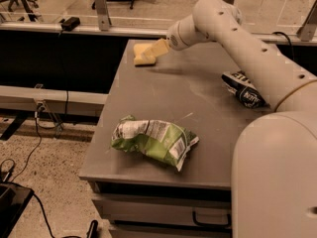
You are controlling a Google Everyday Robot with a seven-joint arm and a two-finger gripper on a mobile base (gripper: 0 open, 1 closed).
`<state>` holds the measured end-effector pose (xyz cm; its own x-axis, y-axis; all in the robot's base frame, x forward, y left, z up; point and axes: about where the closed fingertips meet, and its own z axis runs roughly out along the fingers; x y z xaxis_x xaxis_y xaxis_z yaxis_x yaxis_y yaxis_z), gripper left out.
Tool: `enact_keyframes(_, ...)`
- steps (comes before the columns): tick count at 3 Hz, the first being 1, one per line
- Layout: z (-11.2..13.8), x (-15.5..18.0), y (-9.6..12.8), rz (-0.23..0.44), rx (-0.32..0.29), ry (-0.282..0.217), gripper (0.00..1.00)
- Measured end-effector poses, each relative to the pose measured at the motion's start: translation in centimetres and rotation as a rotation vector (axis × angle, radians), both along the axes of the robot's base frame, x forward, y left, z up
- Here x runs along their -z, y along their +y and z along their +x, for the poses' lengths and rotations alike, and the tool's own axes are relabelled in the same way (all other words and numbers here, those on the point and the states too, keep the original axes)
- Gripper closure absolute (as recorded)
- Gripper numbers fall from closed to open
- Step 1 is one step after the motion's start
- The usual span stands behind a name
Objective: Pick sponge
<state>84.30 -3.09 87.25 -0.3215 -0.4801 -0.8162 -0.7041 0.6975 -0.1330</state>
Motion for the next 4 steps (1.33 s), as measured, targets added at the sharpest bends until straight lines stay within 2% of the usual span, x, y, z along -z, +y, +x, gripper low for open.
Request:
enact_keyframes(1,-0.2,1.4,1.2,0.03,-0.022,0.024,0.0)
enact_keyframes(2,-0.3,2.3,2.4,0.023,-0.068,0.046,0.16)
enact_keyframes(4,-0.9,3.4,4.2,-0.039,-0.156,0.122,0.63)
